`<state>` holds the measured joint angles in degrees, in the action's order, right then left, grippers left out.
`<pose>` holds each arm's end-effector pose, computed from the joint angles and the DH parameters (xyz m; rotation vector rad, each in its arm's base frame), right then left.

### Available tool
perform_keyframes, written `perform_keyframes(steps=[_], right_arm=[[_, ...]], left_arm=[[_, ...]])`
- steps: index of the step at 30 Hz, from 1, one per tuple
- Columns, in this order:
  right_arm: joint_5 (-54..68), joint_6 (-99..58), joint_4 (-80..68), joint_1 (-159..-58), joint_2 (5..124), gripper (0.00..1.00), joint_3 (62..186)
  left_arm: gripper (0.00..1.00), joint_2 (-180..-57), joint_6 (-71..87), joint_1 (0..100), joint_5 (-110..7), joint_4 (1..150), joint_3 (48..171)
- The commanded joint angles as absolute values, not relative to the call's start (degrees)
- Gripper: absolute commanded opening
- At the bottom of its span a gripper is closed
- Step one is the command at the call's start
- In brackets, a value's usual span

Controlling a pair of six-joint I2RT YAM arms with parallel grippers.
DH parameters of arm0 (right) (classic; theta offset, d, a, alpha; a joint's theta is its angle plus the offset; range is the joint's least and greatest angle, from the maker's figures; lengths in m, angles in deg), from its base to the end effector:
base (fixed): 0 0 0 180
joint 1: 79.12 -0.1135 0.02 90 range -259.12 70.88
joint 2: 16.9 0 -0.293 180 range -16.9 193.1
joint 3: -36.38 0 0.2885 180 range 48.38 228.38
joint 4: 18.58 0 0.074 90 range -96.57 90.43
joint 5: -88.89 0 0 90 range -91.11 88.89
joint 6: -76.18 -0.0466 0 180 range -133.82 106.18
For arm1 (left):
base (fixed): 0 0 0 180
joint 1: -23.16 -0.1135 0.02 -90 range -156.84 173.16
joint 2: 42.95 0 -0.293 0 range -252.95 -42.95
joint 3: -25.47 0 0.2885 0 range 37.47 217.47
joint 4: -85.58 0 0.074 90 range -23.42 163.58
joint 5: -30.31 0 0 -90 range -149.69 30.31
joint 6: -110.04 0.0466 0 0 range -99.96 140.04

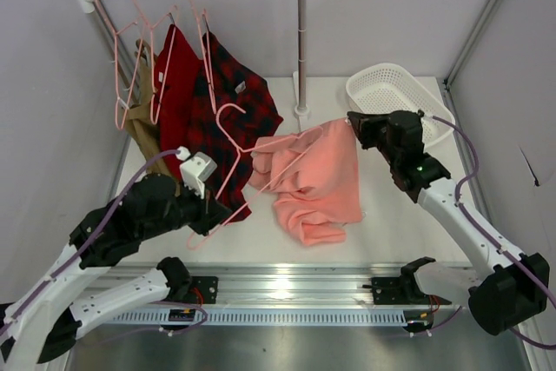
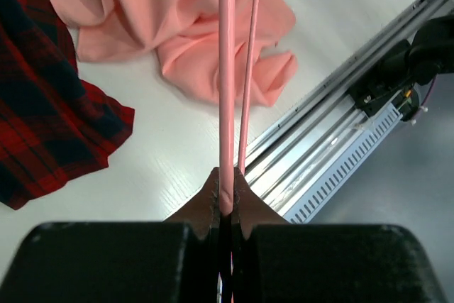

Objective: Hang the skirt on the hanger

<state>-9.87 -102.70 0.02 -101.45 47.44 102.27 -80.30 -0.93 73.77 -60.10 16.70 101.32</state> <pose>0.2768 0.1060 0.3502 1.2171 1.6438 1.1574 0.0744 -0.0901 0.4099 0.5558 2.1181 -0.7274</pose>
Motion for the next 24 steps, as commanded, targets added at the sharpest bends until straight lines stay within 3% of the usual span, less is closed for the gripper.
perform_keyframes(steps=[1,14,24], right_arm=[[-15.0,-107.1,0.4,-102.7,46.1,0.0,106.3],[-11.0,-91.0,6.1,-102.9,44.5,0.0,110.9],[-10.2,-93.1,7.0,-103.4,40.7,0.0,107.4]], left_arm=[[0.0,-80.6,-2.9,75.5,-56.6,20.5,98.6],[0.0,-87.1,-1.2,76.4,-57.3,31.0,98.9],[0.0,-86.8,-2.5,77.1,-59.4,38.2,97.7]])
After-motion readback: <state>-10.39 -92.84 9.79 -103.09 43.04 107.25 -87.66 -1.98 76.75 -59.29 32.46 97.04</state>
